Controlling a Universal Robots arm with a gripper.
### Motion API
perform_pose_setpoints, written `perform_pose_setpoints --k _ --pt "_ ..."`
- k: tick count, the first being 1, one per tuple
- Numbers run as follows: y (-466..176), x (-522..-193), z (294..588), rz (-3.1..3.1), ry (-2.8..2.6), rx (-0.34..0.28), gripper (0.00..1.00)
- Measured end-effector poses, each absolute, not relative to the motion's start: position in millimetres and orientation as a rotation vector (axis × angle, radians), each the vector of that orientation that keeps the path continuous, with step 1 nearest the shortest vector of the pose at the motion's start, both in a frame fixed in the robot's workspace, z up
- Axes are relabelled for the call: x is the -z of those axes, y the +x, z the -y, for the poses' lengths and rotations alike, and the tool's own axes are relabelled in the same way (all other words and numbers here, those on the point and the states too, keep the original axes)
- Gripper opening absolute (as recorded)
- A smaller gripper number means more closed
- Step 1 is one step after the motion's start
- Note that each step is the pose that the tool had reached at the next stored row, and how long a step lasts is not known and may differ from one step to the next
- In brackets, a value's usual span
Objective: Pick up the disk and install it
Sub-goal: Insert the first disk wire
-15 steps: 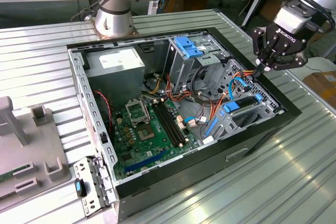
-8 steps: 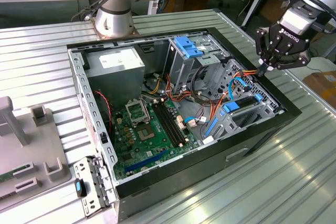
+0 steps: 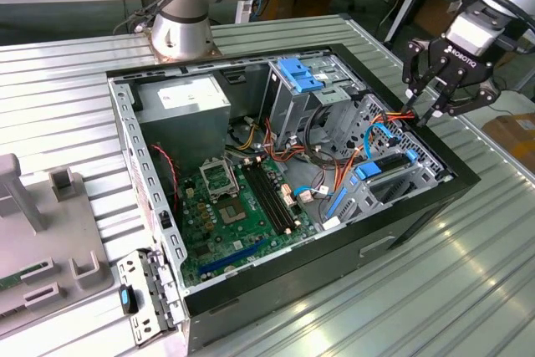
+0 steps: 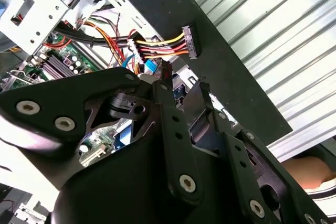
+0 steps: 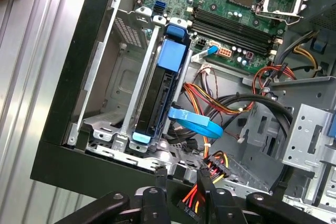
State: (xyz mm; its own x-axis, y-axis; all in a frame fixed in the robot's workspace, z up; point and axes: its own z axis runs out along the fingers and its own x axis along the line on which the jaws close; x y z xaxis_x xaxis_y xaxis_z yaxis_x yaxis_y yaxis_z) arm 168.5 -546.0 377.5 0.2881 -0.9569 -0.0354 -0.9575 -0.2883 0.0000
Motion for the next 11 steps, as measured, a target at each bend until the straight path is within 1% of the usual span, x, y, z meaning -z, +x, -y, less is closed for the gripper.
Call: perform_pose_setpoints --k 7,11 --pt "171.1 -375.3 546.0 -1.715 -2.608 -0.046 0.36" --pt "184.5 -374.9 545.9 -1.682 -2.631 -0.046 0.36"
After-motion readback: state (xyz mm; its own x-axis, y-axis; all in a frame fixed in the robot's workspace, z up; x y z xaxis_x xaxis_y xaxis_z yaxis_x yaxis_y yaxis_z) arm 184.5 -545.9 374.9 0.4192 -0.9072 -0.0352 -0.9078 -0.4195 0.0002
